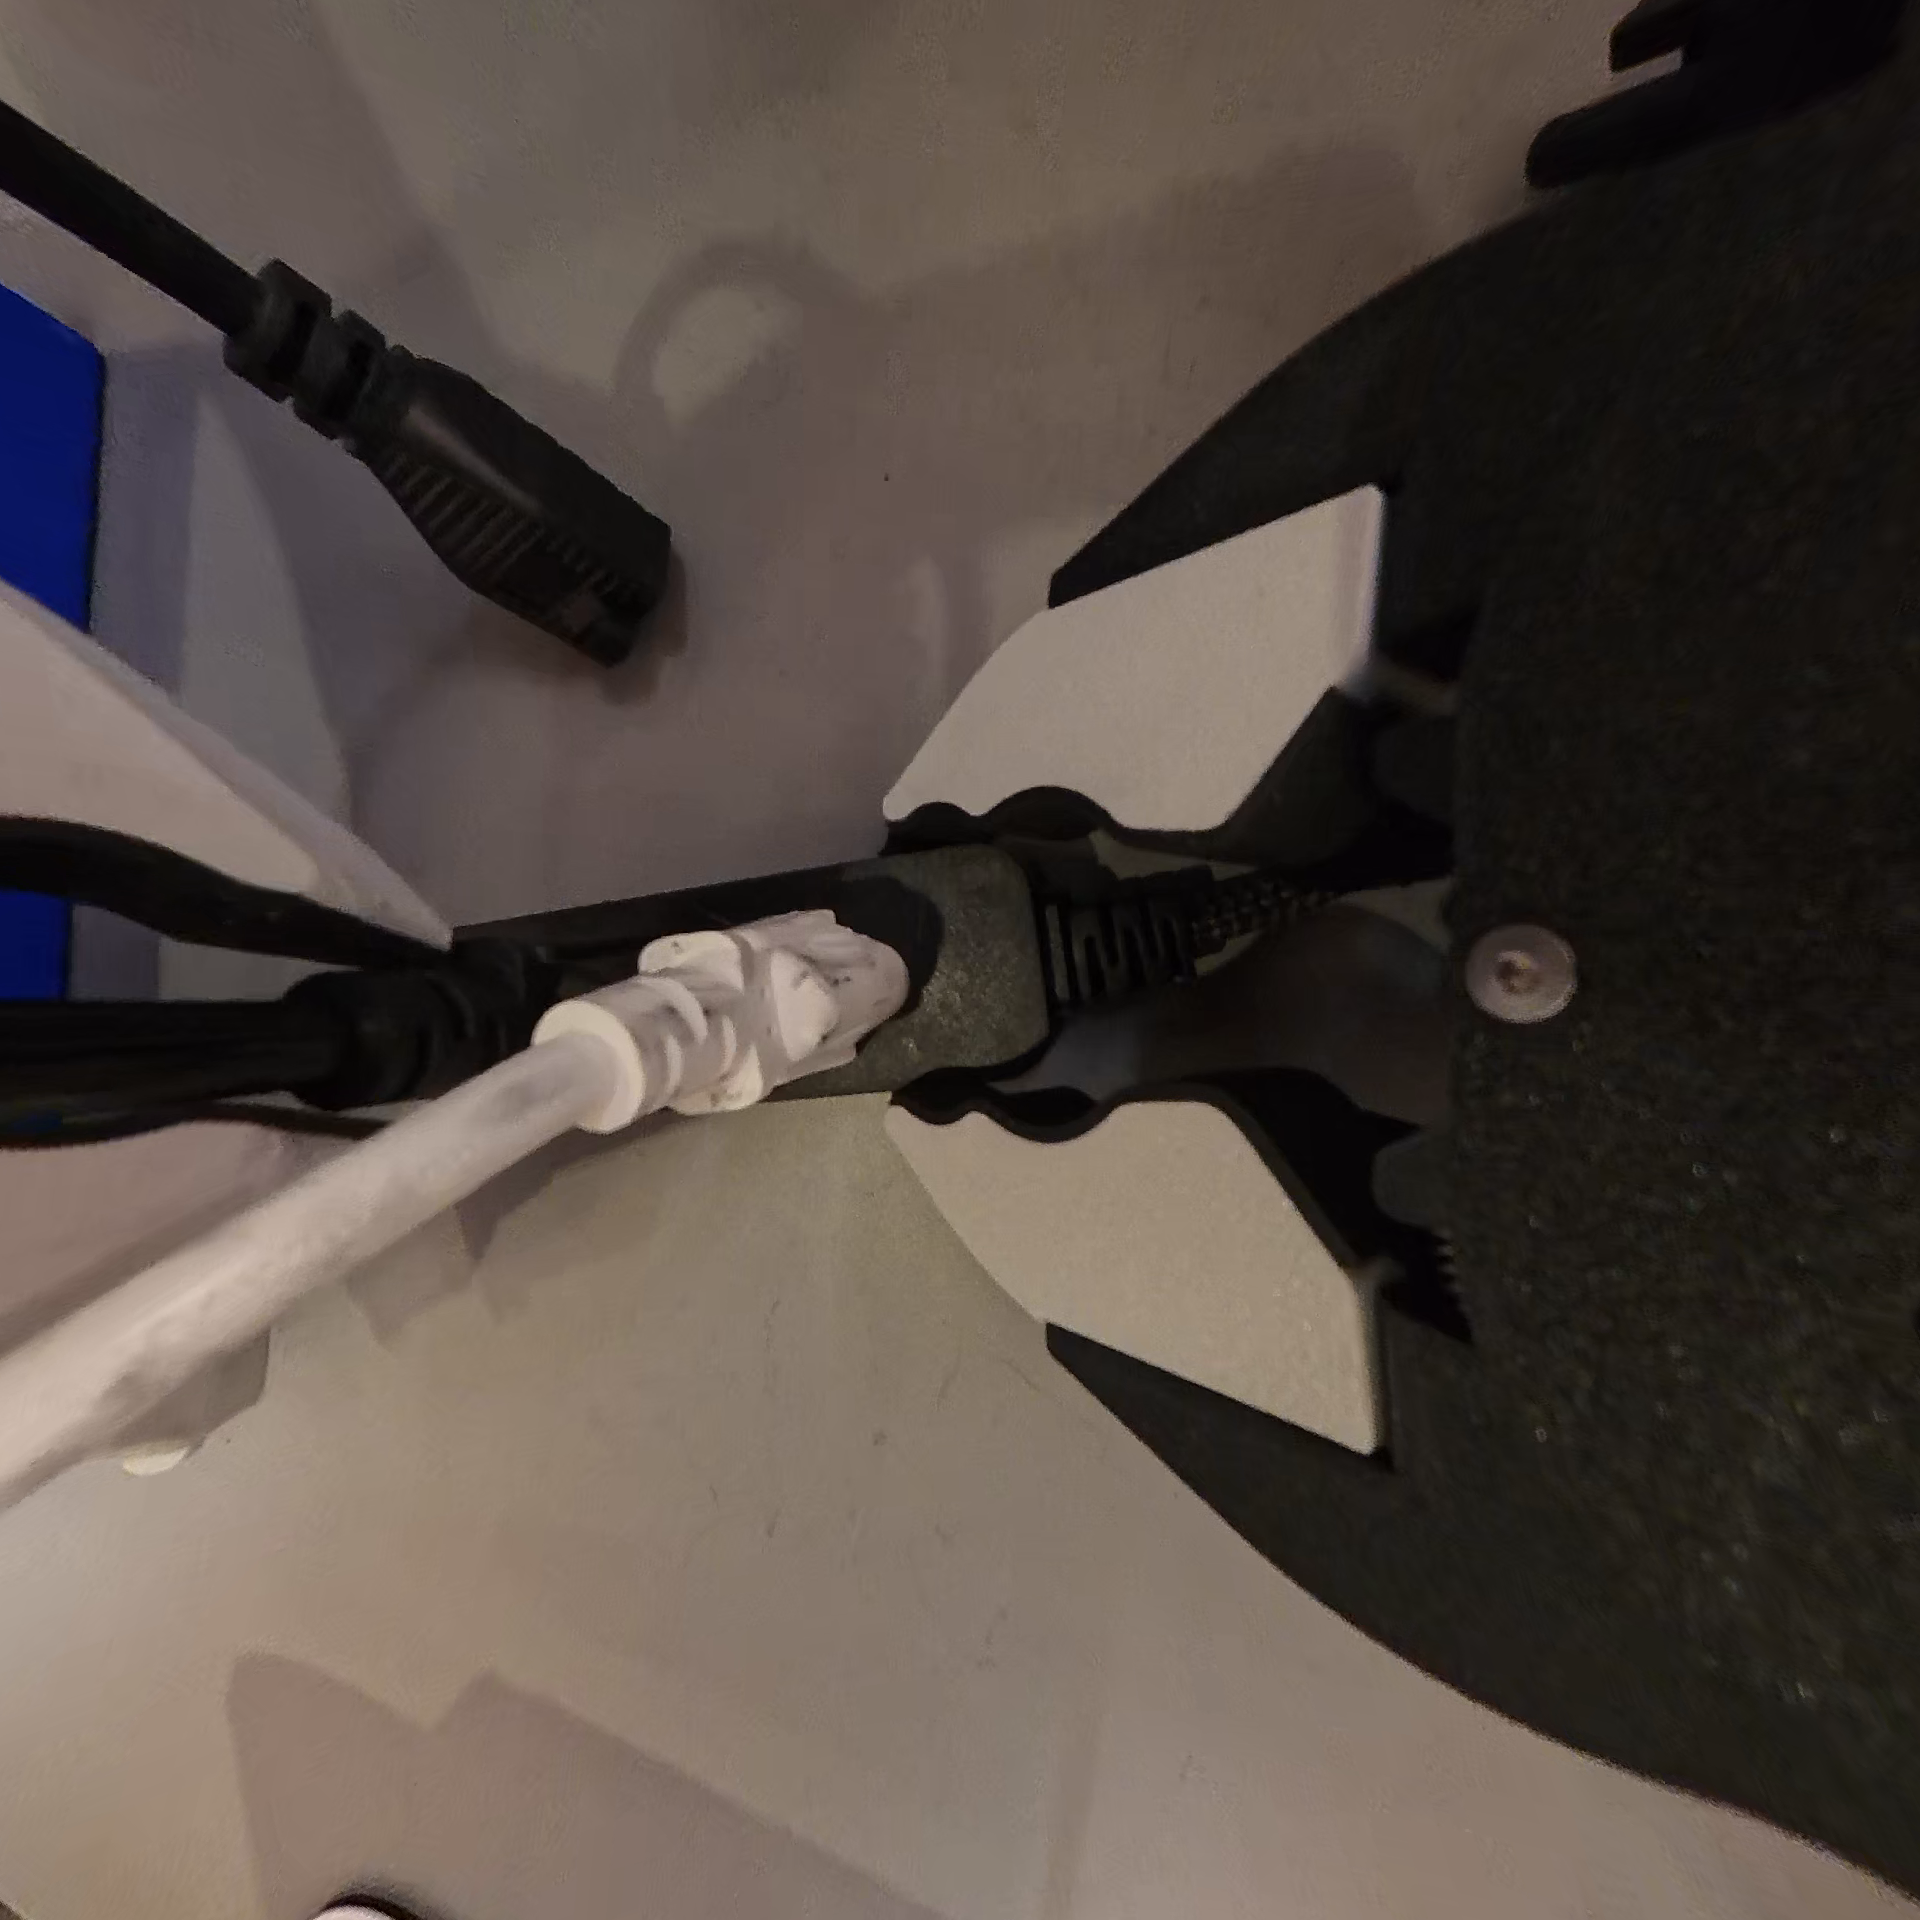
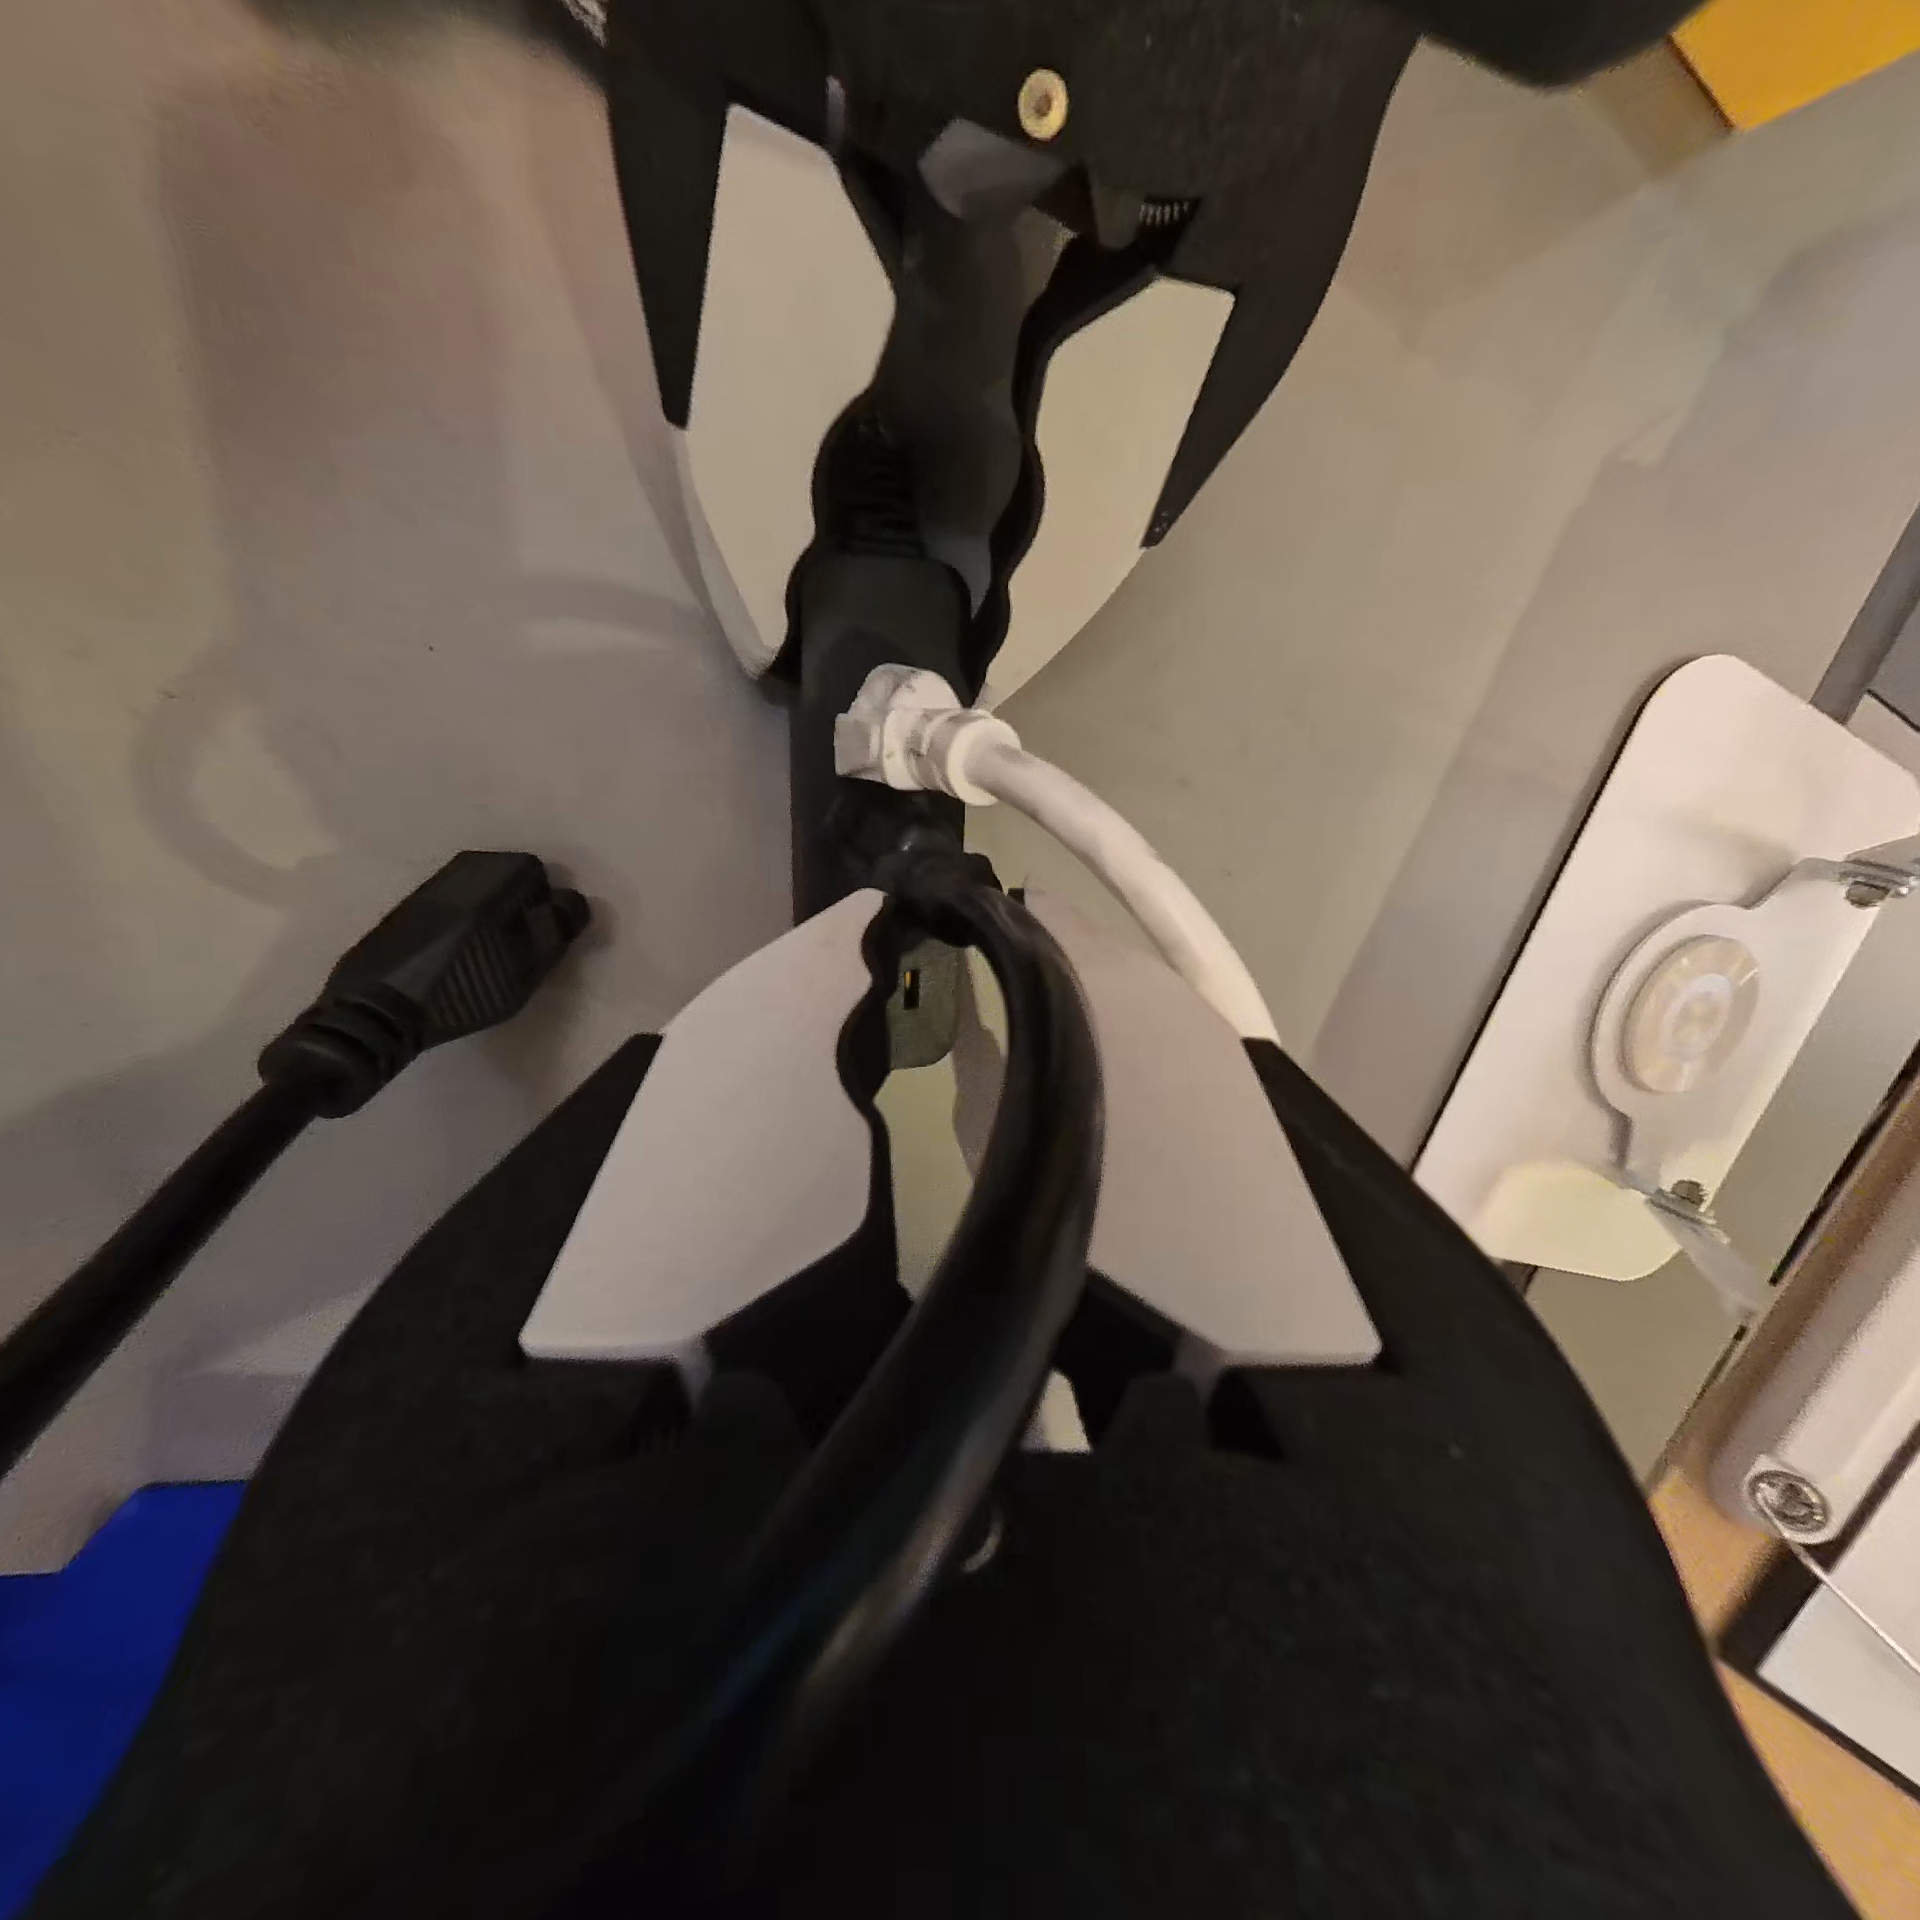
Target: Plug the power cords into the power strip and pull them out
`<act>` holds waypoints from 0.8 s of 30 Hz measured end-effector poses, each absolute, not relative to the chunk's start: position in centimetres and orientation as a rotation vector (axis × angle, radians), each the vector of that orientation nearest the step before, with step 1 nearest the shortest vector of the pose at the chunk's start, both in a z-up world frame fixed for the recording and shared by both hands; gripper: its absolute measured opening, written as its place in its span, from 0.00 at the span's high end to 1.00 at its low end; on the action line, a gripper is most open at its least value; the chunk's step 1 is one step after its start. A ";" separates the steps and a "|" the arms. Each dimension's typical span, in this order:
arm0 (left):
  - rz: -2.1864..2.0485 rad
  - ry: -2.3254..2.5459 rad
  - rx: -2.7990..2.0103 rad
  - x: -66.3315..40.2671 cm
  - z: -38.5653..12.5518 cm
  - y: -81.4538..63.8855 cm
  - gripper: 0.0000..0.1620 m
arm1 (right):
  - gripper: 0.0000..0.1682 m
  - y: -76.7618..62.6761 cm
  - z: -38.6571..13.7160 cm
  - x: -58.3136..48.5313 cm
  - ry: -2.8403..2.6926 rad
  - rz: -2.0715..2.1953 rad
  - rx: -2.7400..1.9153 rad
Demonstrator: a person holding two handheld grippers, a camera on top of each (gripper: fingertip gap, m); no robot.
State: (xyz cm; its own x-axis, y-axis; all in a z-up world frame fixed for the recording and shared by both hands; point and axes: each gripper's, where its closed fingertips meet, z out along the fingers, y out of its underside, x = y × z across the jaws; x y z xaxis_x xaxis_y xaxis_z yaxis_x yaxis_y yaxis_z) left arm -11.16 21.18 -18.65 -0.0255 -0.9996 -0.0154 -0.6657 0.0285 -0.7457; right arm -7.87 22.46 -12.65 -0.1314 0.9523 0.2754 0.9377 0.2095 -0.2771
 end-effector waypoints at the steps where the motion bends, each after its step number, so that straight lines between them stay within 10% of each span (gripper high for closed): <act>1: -0.765 1.750 -1.691 -11.2 -18.7 21.2 0.73 | 0.88 22.4 -12.6 -7.9 -2.118 0.031 -1.749; 16: -0.778 1.753 -1.700 -11.2 -18.7 21.1 0.73 | 0.82 21.7 -0.4 -4.4 -2.090 -0.063 -1.866; 24: -0.777 1.789 -1.664 -11.2 -18.7 20.6 0.73 | 0.79 25.0 -11.5 0.0 -2.115 0.073 -2.181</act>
State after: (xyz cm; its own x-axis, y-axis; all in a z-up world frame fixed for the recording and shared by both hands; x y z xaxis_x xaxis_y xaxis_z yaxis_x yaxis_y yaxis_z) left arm -11.21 20.58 -18.73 -0.0637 -0.9978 -0.0191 -0.6670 0.0568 -0.7429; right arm -0.04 24.98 -11.50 0.0327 0.9988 0.0368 0.9939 -0.0286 -0.1068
